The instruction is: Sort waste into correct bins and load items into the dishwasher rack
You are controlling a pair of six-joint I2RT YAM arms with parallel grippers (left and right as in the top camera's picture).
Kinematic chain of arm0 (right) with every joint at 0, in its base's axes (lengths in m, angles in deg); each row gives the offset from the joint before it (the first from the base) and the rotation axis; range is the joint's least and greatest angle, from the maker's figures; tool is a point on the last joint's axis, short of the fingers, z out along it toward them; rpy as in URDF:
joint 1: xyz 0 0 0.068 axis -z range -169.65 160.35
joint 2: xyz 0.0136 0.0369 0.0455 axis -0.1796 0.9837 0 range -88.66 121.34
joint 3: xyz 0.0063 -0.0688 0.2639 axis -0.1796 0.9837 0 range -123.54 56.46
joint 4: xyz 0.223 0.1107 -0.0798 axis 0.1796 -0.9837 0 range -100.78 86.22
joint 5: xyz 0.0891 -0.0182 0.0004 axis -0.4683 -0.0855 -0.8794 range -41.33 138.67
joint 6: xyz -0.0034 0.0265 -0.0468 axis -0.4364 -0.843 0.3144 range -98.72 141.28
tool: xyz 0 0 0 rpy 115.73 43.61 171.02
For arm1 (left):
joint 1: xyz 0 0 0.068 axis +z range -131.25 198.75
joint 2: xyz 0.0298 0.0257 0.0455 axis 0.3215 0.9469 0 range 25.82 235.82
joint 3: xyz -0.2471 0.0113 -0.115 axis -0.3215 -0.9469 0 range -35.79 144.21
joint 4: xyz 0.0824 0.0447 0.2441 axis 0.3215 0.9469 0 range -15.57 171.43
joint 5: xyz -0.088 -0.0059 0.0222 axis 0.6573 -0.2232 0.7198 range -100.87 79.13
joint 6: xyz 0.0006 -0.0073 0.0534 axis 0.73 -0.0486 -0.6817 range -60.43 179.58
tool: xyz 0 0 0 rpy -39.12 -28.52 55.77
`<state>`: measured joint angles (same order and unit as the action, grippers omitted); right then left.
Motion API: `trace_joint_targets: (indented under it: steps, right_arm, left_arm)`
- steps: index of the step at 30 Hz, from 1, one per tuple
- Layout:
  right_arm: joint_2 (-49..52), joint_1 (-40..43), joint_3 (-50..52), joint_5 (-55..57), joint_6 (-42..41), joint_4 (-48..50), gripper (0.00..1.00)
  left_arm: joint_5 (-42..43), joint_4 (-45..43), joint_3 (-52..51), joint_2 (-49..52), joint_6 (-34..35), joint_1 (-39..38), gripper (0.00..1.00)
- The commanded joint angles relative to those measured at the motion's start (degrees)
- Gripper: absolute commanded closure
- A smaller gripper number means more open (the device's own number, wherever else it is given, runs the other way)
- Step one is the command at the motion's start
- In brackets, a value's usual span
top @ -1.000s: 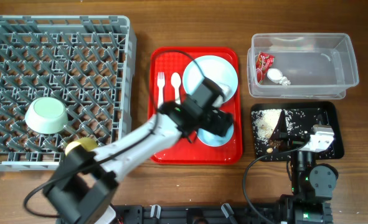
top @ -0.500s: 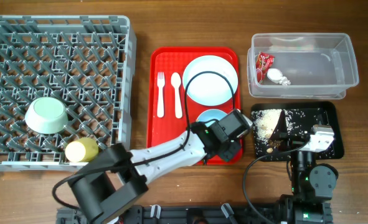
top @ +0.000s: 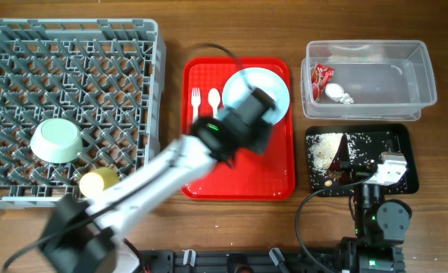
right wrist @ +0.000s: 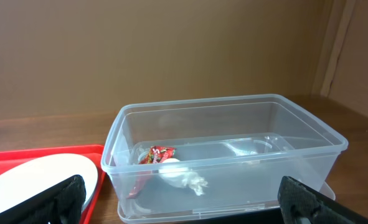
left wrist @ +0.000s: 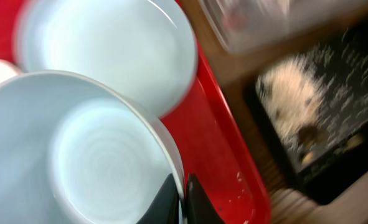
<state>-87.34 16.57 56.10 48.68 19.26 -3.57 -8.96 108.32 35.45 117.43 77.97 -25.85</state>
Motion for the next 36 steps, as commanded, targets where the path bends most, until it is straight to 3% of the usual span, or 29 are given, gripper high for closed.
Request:
trace_joint_targets:
  steps: [1, 4, 7, 11, 21, 31, 36]
  right_arm:
    - [-0.1, 0.2, 0.0, -0.1, 0.5, 0.2, 0.00]
    - [-0.1, 0.2, 0.0, -0.1, 0.5, 0.2, 0.00]
    - [-0.1, 0.2, 0.0, -0.1, 0.5, 0.2, 0.00]
    - [-0.1, 0.2, 0.0, -0.1, 0.5, 0.2, 0.00]
    - [-0.1, 0.2, 0.0, -0.1, 0.5, 0.2, 0.00]
    - [-0.1, 0.2, 0.0, -0.1, 0.5, 0.2, 0.00]
    - [-0.1, 0.2, 0.0, -0.1, 0.5, 0.2, 0.00]
  left_arm:
    - [18.6, 1.6, 1.1, -8.6, 6.5, 16.0, 0.96]
    - [38.3, 1.6, 1.0, -16.1, 7.9, 40.4, 0.96]
    - [52.6, 3.3, 0.8, -16.6, 9.2, 62.8, 0.96]
    - [62.5, -2.9, -3.5, -12.6, 9.3, 77.4, 0.96]
    - [72.7, -20.2, -6.9, 2.9, 9.1, 78.8, 0.96]
    - [74.8, -19.6, -7.6, 8.7, 7.4, 81.0, 0.96]
    - [71.5, -11.6, -7.6, 8.7, 4.3, 86.6, 0.95]
